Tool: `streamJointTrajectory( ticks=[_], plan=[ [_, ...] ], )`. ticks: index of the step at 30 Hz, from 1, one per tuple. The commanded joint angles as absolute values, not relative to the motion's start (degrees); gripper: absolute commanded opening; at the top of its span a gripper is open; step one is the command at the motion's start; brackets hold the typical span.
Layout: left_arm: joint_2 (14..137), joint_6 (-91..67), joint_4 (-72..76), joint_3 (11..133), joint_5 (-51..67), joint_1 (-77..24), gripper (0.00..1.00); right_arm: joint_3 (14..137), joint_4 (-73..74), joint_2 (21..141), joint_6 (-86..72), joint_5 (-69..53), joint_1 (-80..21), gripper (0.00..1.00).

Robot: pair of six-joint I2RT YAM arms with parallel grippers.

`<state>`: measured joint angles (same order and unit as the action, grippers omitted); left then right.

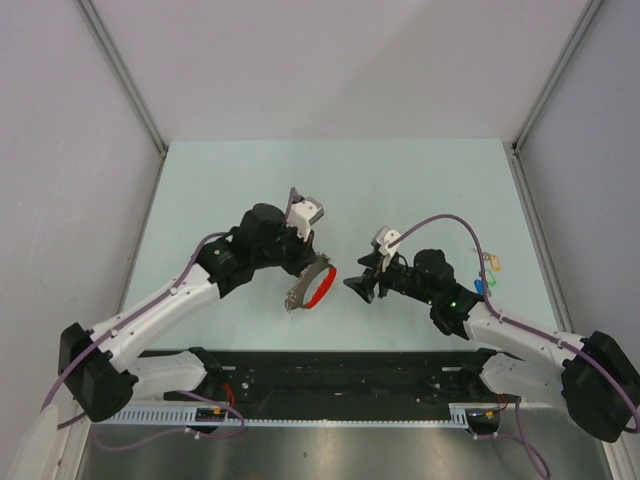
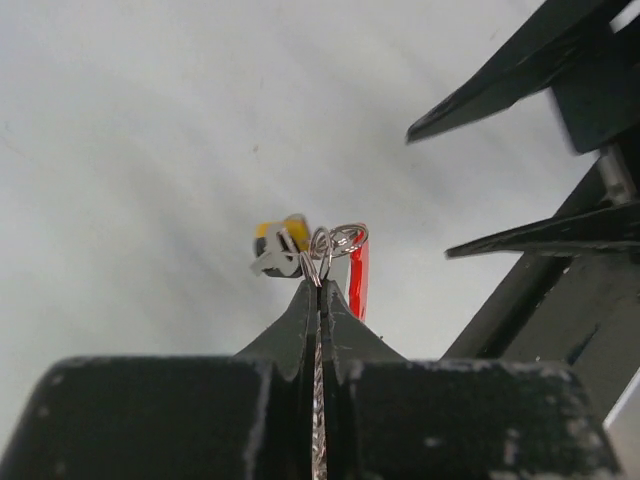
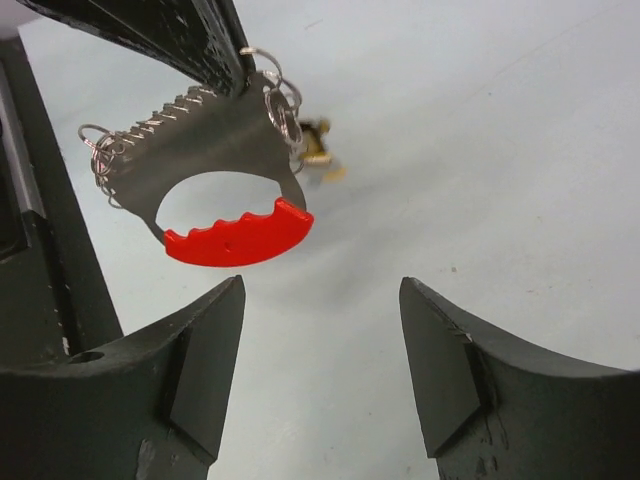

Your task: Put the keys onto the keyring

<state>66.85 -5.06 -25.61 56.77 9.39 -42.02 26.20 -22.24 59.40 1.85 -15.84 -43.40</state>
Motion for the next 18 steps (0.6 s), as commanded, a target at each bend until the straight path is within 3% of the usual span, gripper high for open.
streamJointTrajectory(
  ticks=[1, 10, 18],
  plan=[
    [62.2, -6.5, -13.2, 52.9, 18.5, -41.9, 0.00, 25.0, -32.7, 60.3, -2.8, -21.9, -41.5, 0.69],
    [60.7, -2.3, -10.7, 52.5, 22.7, -41.9, 0.01, 25.2, -42.0, 65.0, -12.0, -38.0, -36.7, 0.80],
    [61.3, -3.2, -8.1, 52.2, 26.1, -41.9, 0.00, 25.9, -49.6, 70.0, -16.7, -43.2, -36.6, 0.75]
  ],
)
